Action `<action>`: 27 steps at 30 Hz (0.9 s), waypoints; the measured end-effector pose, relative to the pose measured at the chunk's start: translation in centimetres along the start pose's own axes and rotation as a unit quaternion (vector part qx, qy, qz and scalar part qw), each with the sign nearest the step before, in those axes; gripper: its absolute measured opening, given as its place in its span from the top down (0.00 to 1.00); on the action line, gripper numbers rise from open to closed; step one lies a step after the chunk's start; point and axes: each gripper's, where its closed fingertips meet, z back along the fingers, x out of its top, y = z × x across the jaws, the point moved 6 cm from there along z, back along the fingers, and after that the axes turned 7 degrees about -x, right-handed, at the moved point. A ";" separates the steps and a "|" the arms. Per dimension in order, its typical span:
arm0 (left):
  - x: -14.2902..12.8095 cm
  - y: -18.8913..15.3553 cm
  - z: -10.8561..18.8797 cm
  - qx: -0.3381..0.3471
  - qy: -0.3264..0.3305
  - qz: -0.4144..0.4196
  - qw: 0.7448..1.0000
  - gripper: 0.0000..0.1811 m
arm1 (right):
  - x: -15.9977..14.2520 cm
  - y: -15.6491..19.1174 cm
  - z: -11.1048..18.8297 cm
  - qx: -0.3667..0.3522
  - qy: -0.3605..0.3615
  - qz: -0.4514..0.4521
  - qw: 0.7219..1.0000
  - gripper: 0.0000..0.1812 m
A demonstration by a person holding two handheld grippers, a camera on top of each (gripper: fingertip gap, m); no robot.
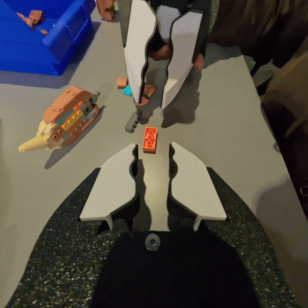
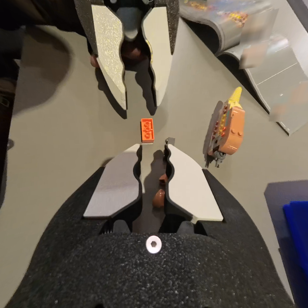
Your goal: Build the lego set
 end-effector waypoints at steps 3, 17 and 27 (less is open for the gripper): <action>-0.2 0.4 -1.1 0.018 0.046 -0.004 0.999 0.80 | -0.2 0.3 -0.5 0.005 0.009 0.005 1.000 0.86; 0.5 1.1 -1.5 -0.033 0.013 0.138 0.990 0.91 | 0.2 0.4 -0.9 -0.062 -0.057 0.131 0.988 0.85; 0.5 2.8 3.0 -0.188 -0.249 0.434 0.845 0.91 | 3.1 -1.6 -0.5 -0.154 -0.213 0.218 0.940 0.86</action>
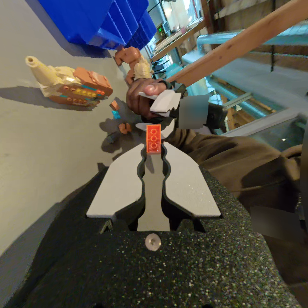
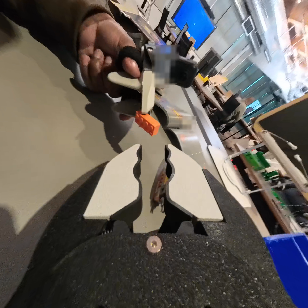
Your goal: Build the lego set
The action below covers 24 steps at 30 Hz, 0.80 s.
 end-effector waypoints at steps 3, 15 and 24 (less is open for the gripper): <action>-0.3 -0.1 0.0 -0.020 -0.011 0.028 0.999 0.91 | 0.0 -0.2 -0.7 0.001 -0.014 0.022 1.000 0.85; -0.3 0.3 0.9 -0.024 -0.064 0.077 0.995 0.91 | 0.4 0.3 -2.6 -0.038 -0.031 0.161 0.986 0.85; -0.4 0.4 0.8 -0.030 -0.072 0.094 0.993 0.91 | 0.7 0.5 -2.9 -0.072 -0.047 0.200 0.976 0.85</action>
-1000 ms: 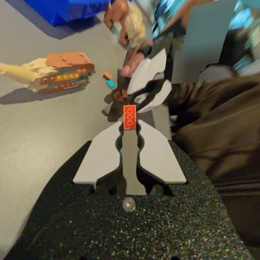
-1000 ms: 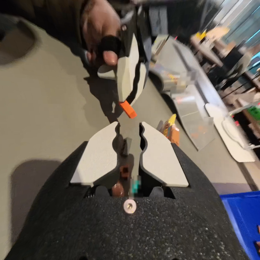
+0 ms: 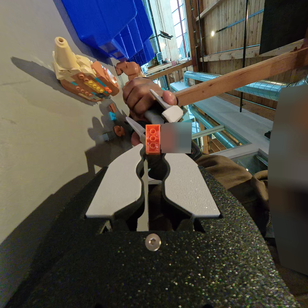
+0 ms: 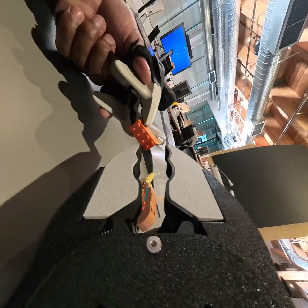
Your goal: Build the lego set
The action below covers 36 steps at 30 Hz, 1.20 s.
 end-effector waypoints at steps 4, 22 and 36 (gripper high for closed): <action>0.0 0.0 0.0 -0.004 -0.001 0.006 1.000 0.91 | 0.3 0.3 -0.1 -0.010 -0.004 0.041 0.999 0.86; -0.4 0.2 -0.5 -0.005 0.010 0.017 1.000 0.91 | 0.6 1.6 -0.2 -0.050 -0.004 0.187 0.981 0.89; -0.3 0.0 -0.7 0.023 0.024 -0.035 0.999 0.84 | 0.1 1.2 0.0 0.029 0.044 0.075 0.996 0.90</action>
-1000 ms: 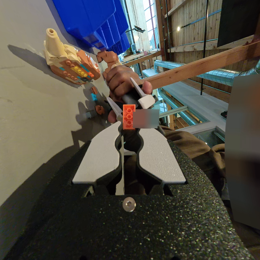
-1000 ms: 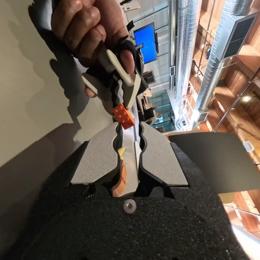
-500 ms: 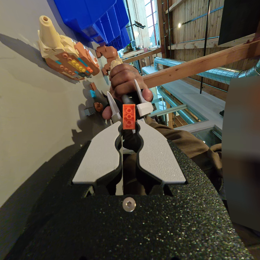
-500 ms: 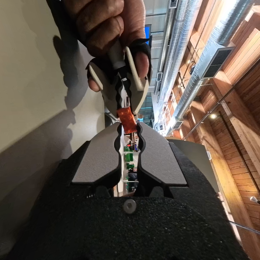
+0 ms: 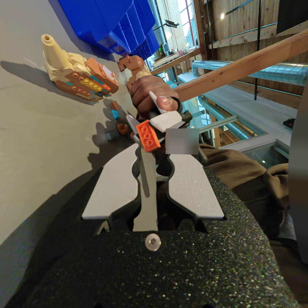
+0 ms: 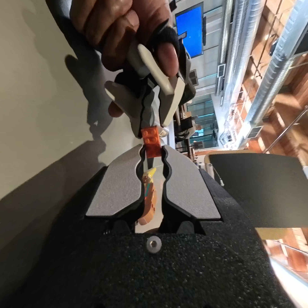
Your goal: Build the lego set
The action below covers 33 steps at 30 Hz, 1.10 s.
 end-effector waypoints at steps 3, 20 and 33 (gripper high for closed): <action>0.3 0.0 0.3 0.016 0.003 -0.024 1.000 0.79 | -0.2 0.1 0.0 0.035 0.016 -0.040 0.998 0.90; -2.8 0.6 -1.0 0.206 0.238 -0.342 0.885 0.81 | 0.3 2.9 0.5 0.367 0.171 -0.316 0.858 0.89; -3.1 1.1 -1.4 0.252 0.261 -0.385 0.848 0.81 | -1.1 1.6 1.7 0.333 0.165 -0.353 0.858 0.83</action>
